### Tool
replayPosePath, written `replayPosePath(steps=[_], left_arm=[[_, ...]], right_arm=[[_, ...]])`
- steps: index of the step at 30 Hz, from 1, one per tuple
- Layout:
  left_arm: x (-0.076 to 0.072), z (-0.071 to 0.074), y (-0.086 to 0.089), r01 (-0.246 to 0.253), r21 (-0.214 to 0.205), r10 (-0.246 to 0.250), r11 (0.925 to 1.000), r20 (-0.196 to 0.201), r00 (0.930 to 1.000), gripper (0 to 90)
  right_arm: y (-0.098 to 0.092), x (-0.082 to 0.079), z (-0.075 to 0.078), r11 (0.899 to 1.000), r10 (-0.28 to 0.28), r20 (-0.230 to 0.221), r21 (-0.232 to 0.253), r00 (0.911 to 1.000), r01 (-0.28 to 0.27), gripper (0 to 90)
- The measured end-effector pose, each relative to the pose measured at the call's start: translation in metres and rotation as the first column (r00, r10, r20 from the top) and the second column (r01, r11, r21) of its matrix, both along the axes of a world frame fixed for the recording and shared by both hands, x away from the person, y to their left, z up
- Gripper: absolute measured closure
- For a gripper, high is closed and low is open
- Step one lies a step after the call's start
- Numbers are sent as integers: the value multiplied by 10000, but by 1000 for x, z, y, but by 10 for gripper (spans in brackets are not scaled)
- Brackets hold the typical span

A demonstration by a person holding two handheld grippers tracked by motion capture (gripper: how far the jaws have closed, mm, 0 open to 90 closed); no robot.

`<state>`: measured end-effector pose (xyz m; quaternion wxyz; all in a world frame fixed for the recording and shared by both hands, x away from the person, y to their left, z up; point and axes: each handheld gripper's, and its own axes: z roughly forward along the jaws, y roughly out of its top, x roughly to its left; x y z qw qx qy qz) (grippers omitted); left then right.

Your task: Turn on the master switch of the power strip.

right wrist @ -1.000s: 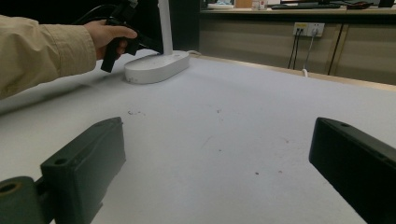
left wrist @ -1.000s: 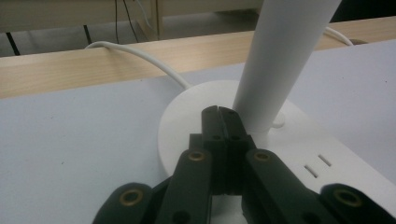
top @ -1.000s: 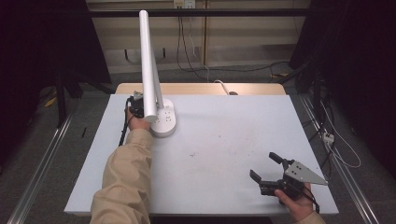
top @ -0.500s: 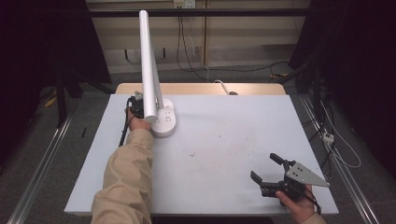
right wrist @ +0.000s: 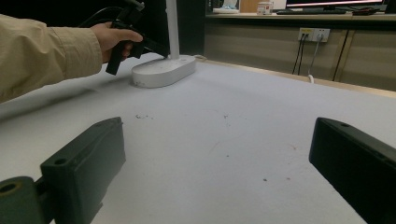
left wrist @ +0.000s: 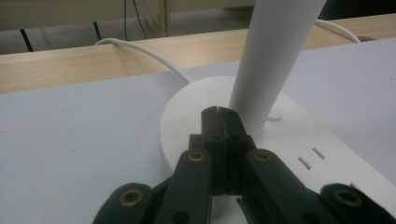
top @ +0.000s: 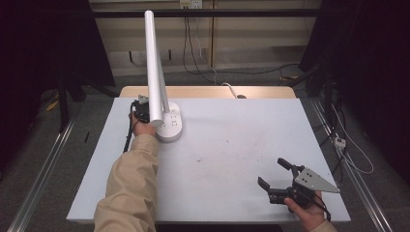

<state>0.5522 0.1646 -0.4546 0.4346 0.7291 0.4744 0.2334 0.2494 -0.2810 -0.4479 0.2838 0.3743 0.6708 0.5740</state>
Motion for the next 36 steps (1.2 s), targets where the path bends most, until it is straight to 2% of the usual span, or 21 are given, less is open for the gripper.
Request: replayPosePath(steps=[2,5,6,8,10,12,18,19,22,26,32,34,36], left_arm=[[-1,0,0,36,168,-36,9999,24,10000,900],[0,0,0,30,27,-30,10000,67,10000,900],[0,0,0,-106,28,106,9999,128,9999,900],[0,0,2,-221,266,216,9994,200,9996,900],[1,-1,5,-197,6,197,9998,118,9997,900],[2,-1,8,-117,-48,117,9999,108,9999,900],[3,-1,8,78,108,-79,9999,133,9999,900],[3,-1,9,185,301,-188,9994,118,9998,900],[3,-2,8,120,163,-122,9998,95,9999,900],[3,-2,6,148,451,-154,9989,117,9998,900],[4,-2,7,112,272,-111,9996,-41,9999,900],[4,-1,6,156,504,-155,9986,-24,9999,900],[5,-2,7,107,341,-105,9994,-61,9999,900]], right_arm=[[0,0,0,10000,25,33,-34,10000,-25,32],[1,1,0,10000,42,30,-39,10000,-42,32],[1,1,0,10000,49,22,-26,10000,-49,32],[1,1,0,10000,50,26,-30,10000,-50,32],[1,1,0,10000,37,4,38,10000,-37,32],[0,2,0,10000,28,-17,39,10000,-28,32],[-1,2,-1,10000,-7,-28,26,10000,7,31],[-1,3,-1,10000,-4,-21,31,10000,4,31],[-1,3,-1,10000,-10,-19,38,10000,10,31],[0,4,-1,10000,-42,-23,21,10000,42,31],[1,4,-1,10000,-11,-17,12,10000,11,31],[1,3,0,10000,-21,-21,4,10000,21,31],[1,3,0,10000,-21,3,-8,10000,21,31]])
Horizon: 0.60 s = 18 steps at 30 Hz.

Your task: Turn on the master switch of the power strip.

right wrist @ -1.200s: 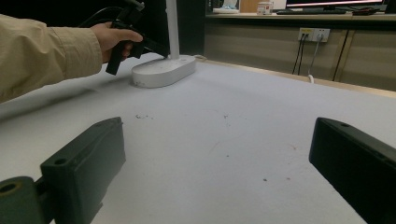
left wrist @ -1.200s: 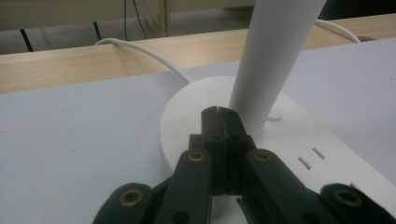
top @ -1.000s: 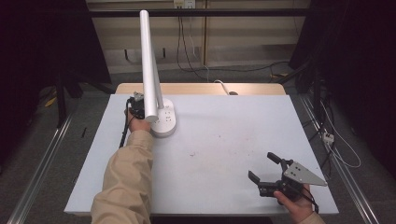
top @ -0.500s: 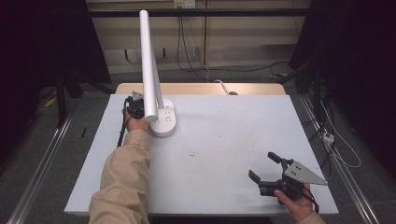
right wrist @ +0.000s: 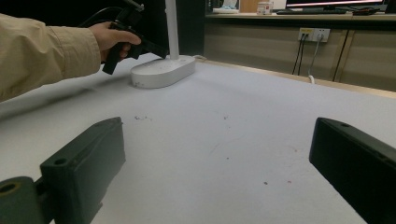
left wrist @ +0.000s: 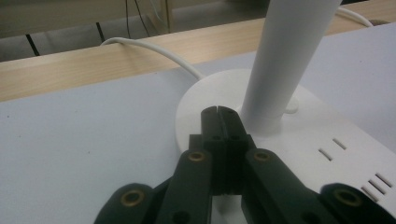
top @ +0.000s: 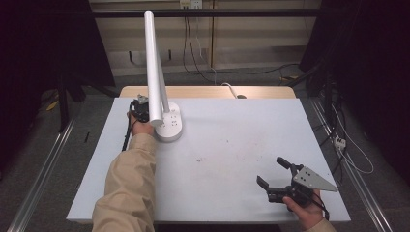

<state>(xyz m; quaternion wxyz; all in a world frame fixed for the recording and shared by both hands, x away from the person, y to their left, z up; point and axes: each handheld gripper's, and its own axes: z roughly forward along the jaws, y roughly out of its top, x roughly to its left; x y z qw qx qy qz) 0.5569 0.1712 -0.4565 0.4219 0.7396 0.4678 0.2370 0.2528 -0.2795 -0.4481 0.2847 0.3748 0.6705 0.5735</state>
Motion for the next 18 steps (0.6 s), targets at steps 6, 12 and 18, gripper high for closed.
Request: replayPosePath(steps=[6,12,18], left_arm=[[1,2,-3,-34,247,37,9997,-111,9999,900],[-1,1,-2,-356,-150,354,9993,-101,9993,900],[-2,2,-1,-407,-517,403,9978,-73,9992,900]], right_arm=[[-1,-1,2,10000,-65,69,42,10000,65,31],[-3,-3,2,9999,-104,45,133,9999,103,31],[-5,-1,0,9998,-132,-4,151,9999,132,31]])
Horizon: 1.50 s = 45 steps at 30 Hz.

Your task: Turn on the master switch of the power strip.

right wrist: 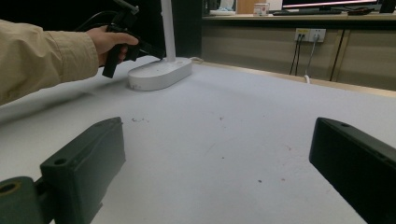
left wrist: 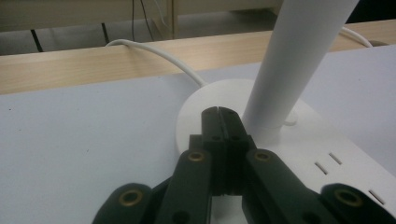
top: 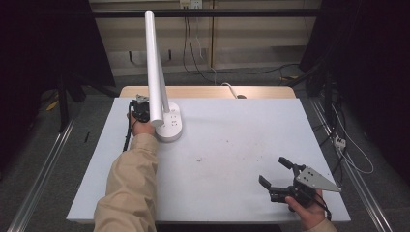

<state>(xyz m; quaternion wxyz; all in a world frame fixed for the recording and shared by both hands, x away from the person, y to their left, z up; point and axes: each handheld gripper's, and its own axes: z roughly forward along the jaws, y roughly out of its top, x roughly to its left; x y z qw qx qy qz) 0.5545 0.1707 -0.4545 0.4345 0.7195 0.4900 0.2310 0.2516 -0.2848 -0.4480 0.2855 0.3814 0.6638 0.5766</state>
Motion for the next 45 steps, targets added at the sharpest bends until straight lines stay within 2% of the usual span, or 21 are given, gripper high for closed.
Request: replayPosePath(steps=[4,6,7,8,12,14,15,19,26,28,31,33,34,45], left_arm=[[-4,1,-2,191,-44,-191,9998,133,9997,898],[-6,1,-2,191,-129,-190,9997,90,9998,860],[-7,1,-1,211,1,-211,9998,86,9997,839],[-9,1,-1,198,-202,-196,9996,74,9998,821],[-14,1,2,334,-154,-334,9993,-3,9994,730],[-17,1,4,388,-292,-387,9988,34,9992,699],[-19,2,4,441,-224,-440,9988,15,9990,688],[-24,6,6,509,-509,-513,9974,-70,9987,597],[-35,14,9,762,-674,-774,9948,-160,9969,489],[-37,16,9,831,-736,-848,9938,-206,9962,433],[-43,20,9,929,-751,-940,9928,-104,9955,412],[-46,22,10,1025,-692,-1037,9923,-144,9945,387],[-48,23,10,1010,-819,-1026,9915,-145,9946,375],[-60,26,12,1256,-980,-1297,9872,-366,9909,288]], right_arm=[[-1,-1,0,10000,17,-8,-7,10000,-17,31],[-1,-2,0,10000,20,-13,-15,10000,-20,31],[-1,-2,0,10000,27,-15,-31,10000,-27,31],[0,-2,0,10000,35,-24,-36,10000,-35,31],[1,-1,0,10000,80,-46,-48,10000,-80,31],[1,-1,0,9999,111,-48,-69,9999,-112,31],[2,0,0,9999,115,-66,-78,9999,-115,31],[3,1,-1,9998,179,-98,-118,9998,-180,31],[4,1,-1,9996,223,-112,-150,9997,-225,31],[5,2,-1,9996,244,-91,-152,9997,-246,31],[5,2,-1,9995,265,-80,-150,9996,-266,32],[5,2,-1,9994,289,-77,-171,9996,-290,32],[6,2,-1,9994,299,-72,-174,9995,-300,32],[7,2,-1,9990,400,-136,-182,9991,-403,31]])
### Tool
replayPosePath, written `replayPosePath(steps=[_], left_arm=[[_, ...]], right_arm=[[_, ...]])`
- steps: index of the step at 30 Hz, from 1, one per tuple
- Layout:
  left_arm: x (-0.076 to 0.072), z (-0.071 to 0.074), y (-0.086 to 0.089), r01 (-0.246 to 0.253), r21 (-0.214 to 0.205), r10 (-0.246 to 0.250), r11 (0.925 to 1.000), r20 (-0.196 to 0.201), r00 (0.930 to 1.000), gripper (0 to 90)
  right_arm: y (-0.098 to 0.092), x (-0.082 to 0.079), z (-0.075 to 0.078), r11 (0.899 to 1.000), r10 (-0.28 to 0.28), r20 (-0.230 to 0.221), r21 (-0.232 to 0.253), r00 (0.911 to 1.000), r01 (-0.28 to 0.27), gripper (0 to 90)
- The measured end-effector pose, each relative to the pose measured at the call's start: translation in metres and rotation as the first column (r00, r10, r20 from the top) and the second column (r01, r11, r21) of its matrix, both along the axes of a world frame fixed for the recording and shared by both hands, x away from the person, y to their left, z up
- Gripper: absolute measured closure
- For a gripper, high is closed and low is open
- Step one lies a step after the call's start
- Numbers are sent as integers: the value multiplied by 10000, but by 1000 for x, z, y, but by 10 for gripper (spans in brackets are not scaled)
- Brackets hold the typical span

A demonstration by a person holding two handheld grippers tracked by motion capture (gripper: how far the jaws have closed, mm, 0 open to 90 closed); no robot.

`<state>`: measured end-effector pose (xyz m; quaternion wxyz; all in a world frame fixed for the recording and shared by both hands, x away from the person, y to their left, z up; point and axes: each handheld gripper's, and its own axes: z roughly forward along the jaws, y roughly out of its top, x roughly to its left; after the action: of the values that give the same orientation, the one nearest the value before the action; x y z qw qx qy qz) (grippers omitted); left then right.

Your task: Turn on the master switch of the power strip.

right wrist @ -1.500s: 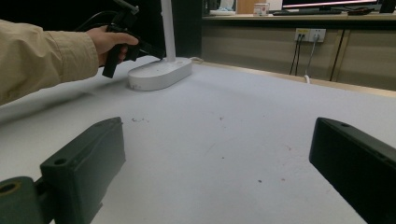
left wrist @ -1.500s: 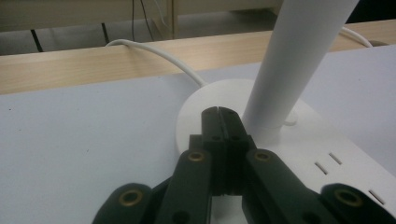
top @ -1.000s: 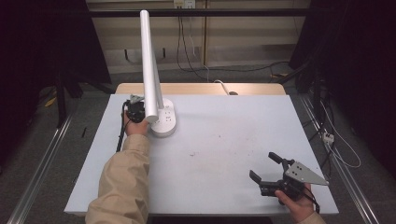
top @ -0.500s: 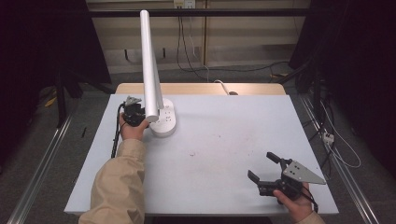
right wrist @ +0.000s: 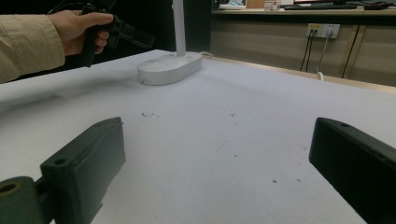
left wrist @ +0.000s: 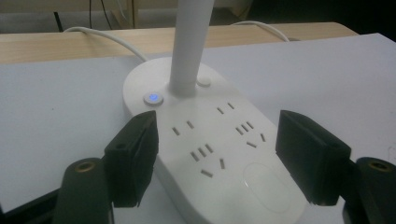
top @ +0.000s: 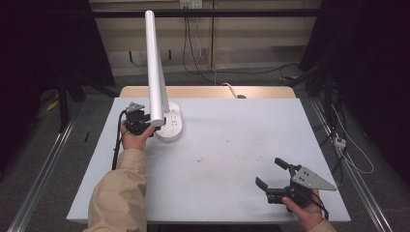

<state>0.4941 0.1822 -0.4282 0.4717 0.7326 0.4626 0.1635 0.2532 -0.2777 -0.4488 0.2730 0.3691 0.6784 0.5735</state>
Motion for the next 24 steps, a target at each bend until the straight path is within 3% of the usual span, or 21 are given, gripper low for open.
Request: replayPosePath(steps=[2,24], left_arm=[[-2,0,-1,107,151,-107,9998,-54,9999,262],[-29,16,-4,385,-39,-384,9993,199,9991,159]], right_arm=[[0,0,0,10000,10,-10,28,10000,-10,31],[0,-2,4,10000,2,83,90,10000,-2,31]])
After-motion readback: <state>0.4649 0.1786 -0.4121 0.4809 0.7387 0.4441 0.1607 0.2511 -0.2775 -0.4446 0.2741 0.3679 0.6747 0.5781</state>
